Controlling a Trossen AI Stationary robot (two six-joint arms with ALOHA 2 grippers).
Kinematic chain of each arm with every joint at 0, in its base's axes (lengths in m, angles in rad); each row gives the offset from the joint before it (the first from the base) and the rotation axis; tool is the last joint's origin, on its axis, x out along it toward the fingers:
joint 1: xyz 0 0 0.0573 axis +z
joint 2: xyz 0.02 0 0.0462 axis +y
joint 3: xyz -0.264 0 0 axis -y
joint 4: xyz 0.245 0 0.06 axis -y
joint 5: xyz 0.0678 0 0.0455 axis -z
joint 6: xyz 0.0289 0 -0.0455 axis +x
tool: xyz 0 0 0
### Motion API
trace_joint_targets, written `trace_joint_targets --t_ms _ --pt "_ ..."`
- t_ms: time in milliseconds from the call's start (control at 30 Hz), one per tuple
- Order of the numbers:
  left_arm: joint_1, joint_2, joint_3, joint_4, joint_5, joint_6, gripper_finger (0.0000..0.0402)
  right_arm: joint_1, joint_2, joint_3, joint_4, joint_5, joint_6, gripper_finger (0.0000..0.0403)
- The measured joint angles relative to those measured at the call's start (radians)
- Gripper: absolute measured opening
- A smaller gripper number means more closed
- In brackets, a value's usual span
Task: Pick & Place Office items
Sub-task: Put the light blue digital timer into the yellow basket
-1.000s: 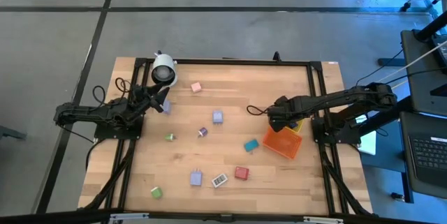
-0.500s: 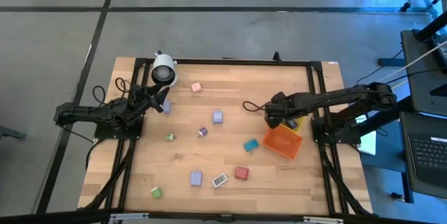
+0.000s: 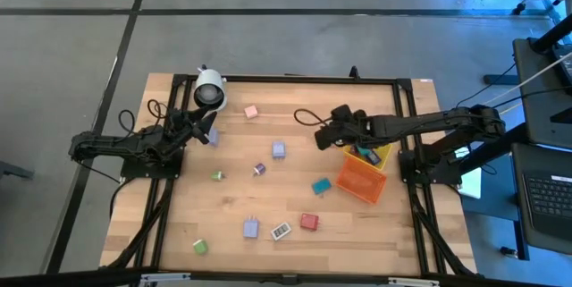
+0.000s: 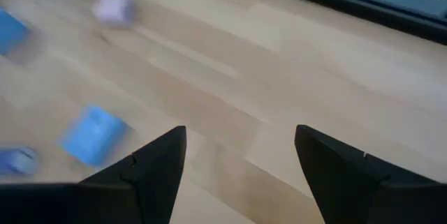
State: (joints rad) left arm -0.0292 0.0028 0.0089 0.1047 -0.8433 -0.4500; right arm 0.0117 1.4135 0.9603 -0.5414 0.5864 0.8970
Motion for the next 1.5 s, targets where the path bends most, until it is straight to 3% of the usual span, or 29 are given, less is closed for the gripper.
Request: trace_joint_targets --t_ms 233,633,833,1067,1500 --pt "0.000 0.000 0.000 0.000 0.000 0.000 0.0251 -0.031 0.051 0.000 0.168 -0.040 -0.054 0.0273" --pt "0.000 0.000 0.000 0.000 0.000 0.000 0.0251 -0.094 0.190 -0.001 0.321 -0.164 -0.066 0.0337" --pt "0.000 0.000 0.000 0.000 0.000 0.000 0.0251 -0.116 0.262 0.003 0.380 -0.284 -0.050 0.0347" --pt "0.000 0.000 0.000 0.000 0.000 0.000 0.0251 -0.115 0.331 0.049 0.385 -0.293 -0.251 0.0347" --pt "0.000 0.000 0.000 0.000 0.000 0.000 0.0251 -0.139 0.370 0.077 0.392 -0.330 -0.384 0.0347"
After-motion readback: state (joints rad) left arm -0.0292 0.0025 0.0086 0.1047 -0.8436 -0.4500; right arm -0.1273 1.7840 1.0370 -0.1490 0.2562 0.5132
